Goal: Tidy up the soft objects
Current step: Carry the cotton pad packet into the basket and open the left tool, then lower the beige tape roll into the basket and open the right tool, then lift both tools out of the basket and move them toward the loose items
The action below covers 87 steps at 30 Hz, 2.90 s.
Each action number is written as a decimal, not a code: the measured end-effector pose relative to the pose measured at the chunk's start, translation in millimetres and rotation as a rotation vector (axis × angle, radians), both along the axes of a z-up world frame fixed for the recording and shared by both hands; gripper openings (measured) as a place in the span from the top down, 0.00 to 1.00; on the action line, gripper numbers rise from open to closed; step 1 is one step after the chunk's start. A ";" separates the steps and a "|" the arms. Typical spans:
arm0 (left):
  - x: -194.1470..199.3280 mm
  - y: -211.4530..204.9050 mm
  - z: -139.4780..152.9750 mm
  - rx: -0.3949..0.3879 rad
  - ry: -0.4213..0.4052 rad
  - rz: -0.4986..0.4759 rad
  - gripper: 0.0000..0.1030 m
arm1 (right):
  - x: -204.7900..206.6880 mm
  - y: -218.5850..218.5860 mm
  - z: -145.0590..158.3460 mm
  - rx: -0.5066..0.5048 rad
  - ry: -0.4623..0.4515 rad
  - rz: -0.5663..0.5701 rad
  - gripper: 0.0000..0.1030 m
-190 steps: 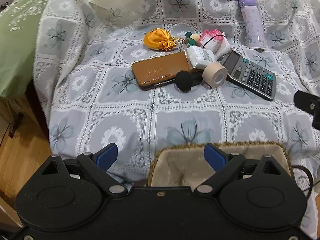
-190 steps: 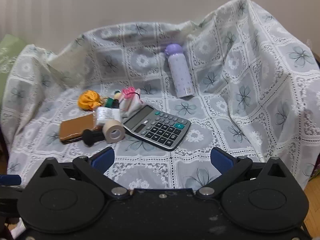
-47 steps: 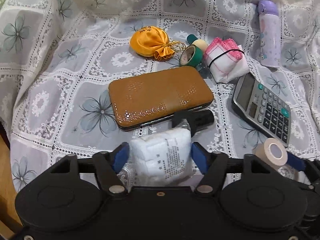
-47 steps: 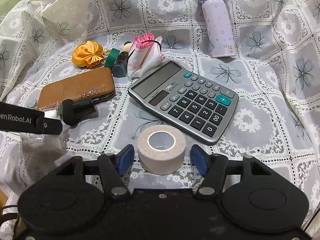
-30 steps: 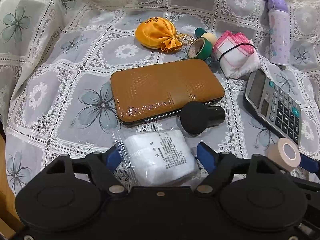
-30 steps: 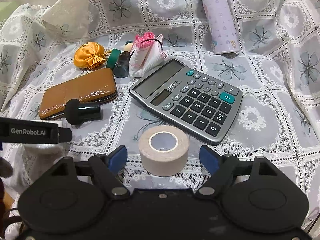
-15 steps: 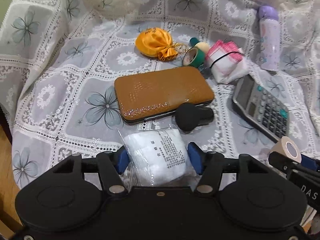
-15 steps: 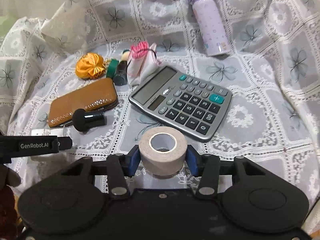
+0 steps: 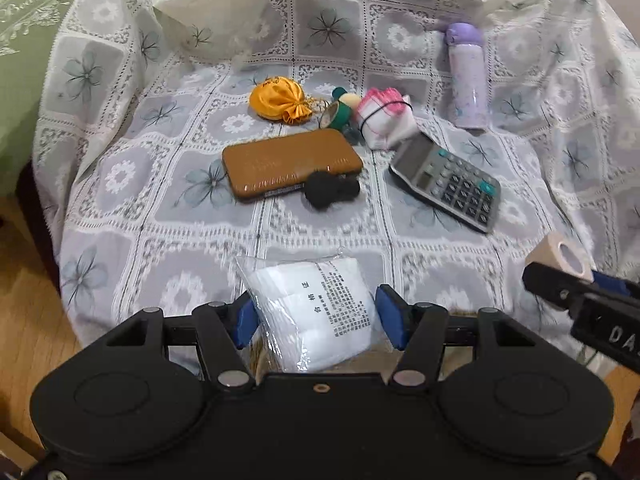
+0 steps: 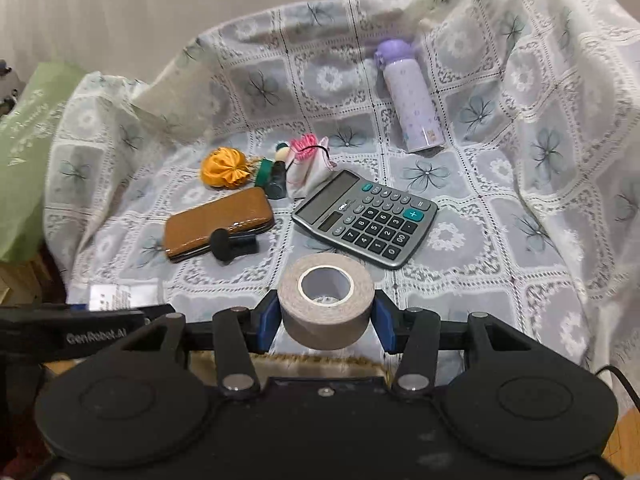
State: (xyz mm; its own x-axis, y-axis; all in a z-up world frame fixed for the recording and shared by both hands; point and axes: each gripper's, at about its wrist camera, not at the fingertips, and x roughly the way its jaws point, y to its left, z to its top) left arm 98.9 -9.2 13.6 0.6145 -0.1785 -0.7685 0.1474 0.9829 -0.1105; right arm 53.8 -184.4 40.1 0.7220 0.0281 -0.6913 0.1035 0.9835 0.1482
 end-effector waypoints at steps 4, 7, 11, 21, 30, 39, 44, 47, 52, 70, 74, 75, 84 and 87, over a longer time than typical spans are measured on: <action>-26.7 0.3 -0.9 0.011 0.001 0.001 0.44 | -33.3 1.6 9.5 0.012 -0.023 -0.001 0.54; -44.5 -1.3 -4.2 0.024 0.007 0.000 0.44 | -57.4 1.8 12.9 0.026 -0.034 -0.006 0.54; -61.3 -6.0 -7.5 0.034 0.003 -0.004 0.44 | -84.5 1.9 14.8 0.055 -0.039 -0.013 0.54; -75.5 -11.7 -28.0 0.049 0.062 0.007 0.44 | -121.1 2.3 19.6 0.100 -0.044 -0.008 0.54; -81.8 -7.4 -29.8 0.043 0.059 0.034 0.41 | -118.0 1.2 14.6 0.107 -0.015 -0.018 0.54; -84.9 -4.2 -27.5 0.059 0.039 0.061 0.28 | -117.7 4.4 15.8 0.094 -0.011 -0.011 0.54; -86.5 -3.3 -26.8 0.066 0.033 0.069 0.27 | -116.6 4.6 15.5 0.089 -0.007 -0.009 0.54; -87.8 -2.9 -26.5 0.073 0.028 0.072 0.26 | -115.9 6.0 16.0 0.085 -0.002 -0.001 0.54; -88.6 -0.4 -25.9 0.073 0.025 0.088 0.26 | -114.8 10.9 17.3 0.069 -0.003 0.025 0.53; -89.3 0.7 -25.2 0.074 0.026 0.089 0.25 | -114.2 11.8 19.8 0.056 -0.006 0.041 0.49; -89.3 0.5 -25.4 0.074 0.028 0.089 0.25 | -113.9 12.5 19.2 0.056 -0.001 0.038 0.49; -89.3 0.4 -25.5 0.074 0.028 0.088 0.25 | -113.7 12.4 18.9 0.056 0.001 0.037 0.48; -89.7 0.3 -25.5 0.075 0.029 0.088 0.25 | -113.2 12.9 17.7 0.055 0.010 0.032 0.48; -89.7 0.2 -25.5 0.075 0.030 0.088 0.25 | -113.1 12.8 17.8 0.056 0.010 0.032 0.48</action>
State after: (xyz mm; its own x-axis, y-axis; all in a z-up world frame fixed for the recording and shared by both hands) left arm 9.1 -9.0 -12.0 0.6021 -0.0660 -0.7957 0.0579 0.9976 -0.0389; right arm -59.3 -171.6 57.9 0.7132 0.0899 -0.6952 0.0736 0.9767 0.2018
